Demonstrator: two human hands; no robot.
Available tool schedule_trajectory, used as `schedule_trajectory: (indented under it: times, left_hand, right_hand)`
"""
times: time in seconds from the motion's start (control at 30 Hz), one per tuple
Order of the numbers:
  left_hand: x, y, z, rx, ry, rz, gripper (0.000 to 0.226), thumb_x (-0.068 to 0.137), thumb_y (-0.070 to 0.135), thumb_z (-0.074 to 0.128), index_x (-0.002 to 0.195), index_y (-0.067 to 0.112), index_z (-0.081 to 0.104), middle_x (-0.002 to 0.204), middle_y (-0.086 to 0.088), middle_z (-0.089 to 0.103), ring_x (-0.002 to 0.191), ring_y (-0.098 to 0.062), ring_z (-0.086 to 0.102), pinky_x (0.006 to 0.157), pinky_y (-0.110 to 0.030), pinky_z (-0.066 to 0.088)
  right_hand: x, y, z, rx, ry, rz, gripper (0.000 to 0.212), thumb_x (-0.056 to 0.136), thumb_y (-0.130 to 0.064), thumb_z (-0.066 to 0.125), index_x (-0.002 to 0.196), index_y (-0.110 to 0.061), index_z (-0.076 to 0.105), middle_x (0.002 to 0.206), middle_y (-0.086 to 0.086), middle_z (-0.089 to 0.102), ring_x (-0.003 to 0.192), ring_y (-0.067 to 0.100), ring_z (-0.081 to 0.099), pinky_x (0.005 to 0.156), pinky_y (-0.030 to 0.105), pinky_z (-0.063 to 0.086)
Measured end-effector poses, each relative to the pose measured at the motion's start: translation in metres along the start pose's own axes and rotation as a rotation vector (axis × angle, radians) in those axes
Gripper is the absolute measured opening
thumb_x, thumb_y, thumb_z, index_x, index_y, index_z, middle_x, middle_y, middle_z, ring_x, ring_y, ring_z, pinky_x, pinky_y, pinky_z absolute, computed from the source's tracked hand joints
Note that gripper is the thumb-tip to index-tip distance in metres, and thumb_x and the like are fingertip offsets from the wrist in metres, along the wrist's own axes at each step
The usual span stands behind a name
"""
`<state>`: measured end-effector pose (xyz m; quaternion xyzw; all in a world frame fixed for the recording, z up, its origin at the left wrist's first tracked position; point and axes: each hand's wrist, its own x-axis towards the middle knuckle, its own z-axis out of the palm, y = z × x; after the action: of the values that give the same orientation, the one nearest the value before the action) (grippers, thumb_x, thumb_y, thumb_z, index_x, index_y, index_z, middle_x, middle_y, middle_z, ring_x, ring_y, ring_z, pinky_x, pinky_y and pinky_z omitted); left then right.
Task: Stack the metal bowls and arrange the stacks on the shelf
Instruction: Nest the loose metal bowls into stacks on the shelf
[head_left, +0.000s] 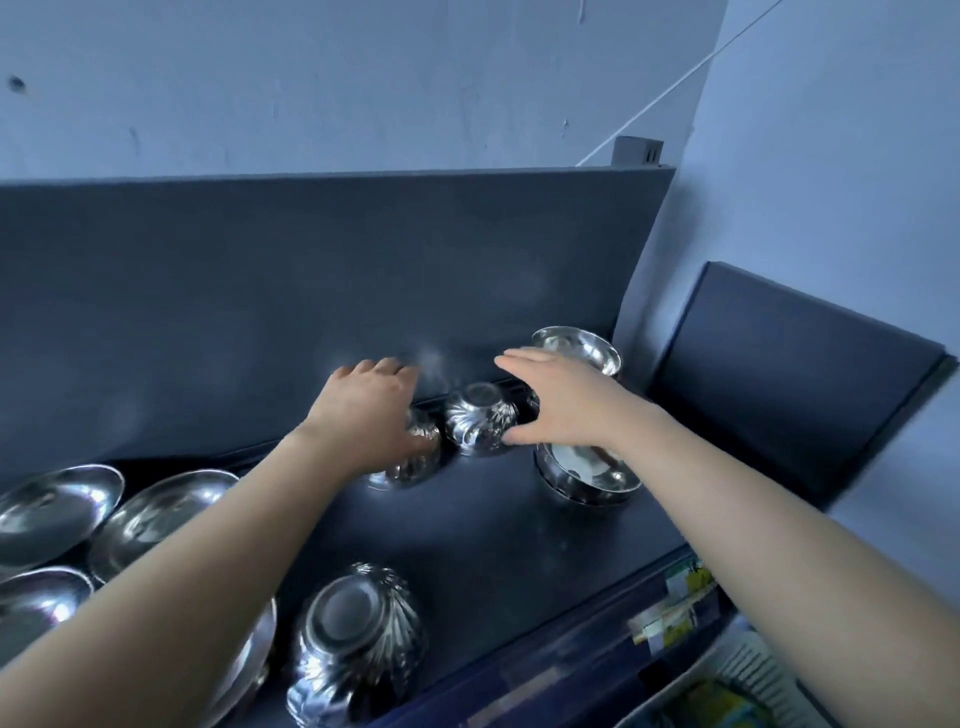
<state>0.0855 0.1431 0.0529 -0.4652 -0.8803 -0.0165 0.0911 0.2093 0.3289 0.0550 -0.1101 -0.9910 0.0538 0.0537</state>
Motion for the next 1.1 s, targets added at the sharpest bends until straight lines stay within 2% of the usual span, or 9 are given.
schedule_trajectory:
  times: [0.1, 0.2, 0.3, 0.5, 0.6, 0.7, 0.87, 0.97, 1.1]
  left_hand:
    - [0.004, -0.018, 0.007, 0.004, -0.052, -0.016, 0.07, 0.073, 0.059, 0.064, 0.127, 0.02, 0.045, 0.128, 0.0, 0.051, 0.12, -0.022, 0.047, 0.098, -0.034, 0.036]
    - [0.013, -0.032, 0.018, 0.011, -0.122, -0.017, 0.068, 0.067, 0.061, 0.068, 0.119, 0.021, 0.048, 0.123, 0.001, 0.053, 0.116, -0.021, 0.049, 0.095, -0.034, 0.037]
    - [0.024, -0.039, 0.034, 0.007, -0.213, -0.002, 0.085, 0.063, 0.062, 0.073, 0.131, 0.02, 0.043, 0.131, 0.0, 0.049, 0.122, -0.022, 0.046, 0.099, -0.035, 0.038]
    - [0.044, -0.04, 0.059, -0.113, -0.39, 0.023, 0.113, 0.055, 0.058, 0.081, 0.147, 0.022, 0.026, 0.143, -0.001, 0.04, 0.13, -0.024, 0.039, 0.104, -0.038, 0.04]
    - [0.047, -0.041, 0.066, -0.137, -0.411, 0.025, 0.118, 0.054, 0.054, 0.083, 0.149, 0.026, 0.02, 0.142, 0.0, 0.04, 0.129, -0.024, 0.04, 0.101, -0.037, 0.042]
    - [0.045, -0.046, 0.067, -0.171, -0.389, 0.009, 0.121, 0.05, 0.053, 0.085, 0.148, 0.029, 0.02, 0.134, 0.0, 0.043, 0.125, -0.024, 0.042, 0.098, -0.038, 0.045]
    - [0.025, -0.059, 0.058, -0.335, -0.296, -0.077, 0.127, 0.049, 0.05, 0.085, 0.15, 0.031, 0.012, 0.137, -0.001, 0.035, 0.128, -0.025, 0.034, 0.103, -0.036, 0.04]
    - [0.01, -0.067, 0.048, -0.47, -0.187, -0.13, 0.127, 0.047, 0.047, 0.085, 0.149, 0.037, 0.01, 0.132, 0.0, 0.03, 0.127, -0.024, 0.03, 0.104, -0.034, 0.038]
    - [-0.004, -0.07, 0.035, -0.665, -0.024, -0.144, 0.124, 0.048, 0.039, 0.089, 0.146, 0.045, 0.014, 0.124, 0.008, 0.023, 0.127, -0.015, 0.024, 0.103, -0.025, 0.03]
  right_hand:
    - [0.027, -0.012, 0.01, -0.034, -0.046, -0.007, 0.084, 0.072, -0.048, 0.076, 0.141, -0.013, 0.043, 0.145, 0.003, 0.046, 0.135, 0.02, 0.038, 0.107, 0.039, 0.037]
    - [0.048, -0.015, 0.022, -0.054, -0.13, -0.002, 0.091, 0.07, -0.047, 0.078, 0.146, -0.017, 0.038, 0.146, 0.002, 0.044, 0.136, 0.02, 0.037, 0.107, 0.038, 0.037]
    - [0.069, -0.014, 0.034, -0.062, -0.252, 0.047, 0.104, 0.063, -0.049, 0.083, 0.148, -0.018, 0.032, 0.149, 0.004, 0.038, 0.137, 0.025, 0.036, 0.108, 0.042, 0.037]
    - [0.095, -0.011, 0.052, -0.108, -0.38, 0.107, 0.106, 0.054, -0.038, 0.089, 0.143, -0.021, 0.033, 0.135, 0.004, 0.043, 0.124, 0.027, 0.046, 0.097, 0.045, 0.047]
    - [0.1, -0.009, 0.053, -0.064, -0.393, 0.126, 0.108, 0.052, -0.036, 0.09, 0.143, -0.025, 0.031, 0.127, 0.003, 0.04, 0.116, 0.025, 0.048, 0.091, 0.044, 0.05]
    - [0.099, -0.006, 0.054, -0.02, -0.398, 0.139, 0.114, 0.056, -0.034, 0.089, 0.149, -0.033, 0.022, 0.129, 0.003, 0.036, 0.123, 0.025, 0.039, 0.095, 0.044, 0.048]
    - [0.085, -0.007, 0.049, 0.146, -0.254, 0.125, 0.116, 0.058, -0.037, 0.085, 0.149, -0.047, 0.013, 0.135, 0.002, 0.027, 0.128, 0.022, 0.032, 0.103, 0.039, 0.042]
    - [0.068, -0.012, 0.038, 0.283, -0.108, 0.13, 0.111, 0.061, -0.042, 0.082, 0.146, -0.055, 0.012, 0.133, -0.003, 0.025, 0.126, 0.016, 0.033, 0.1, 0.032, 0.043]
    - [0.038, -0.017, 0.02, 0.409, 0.139, 0.138, 0.104, 0.061, -0.044, 0.084, 0.144, -0.054, 0.022, 0.139, -0.01, 0.026, 0.123, 0.008, 0.039, 0.095, 0.021, 0.033]
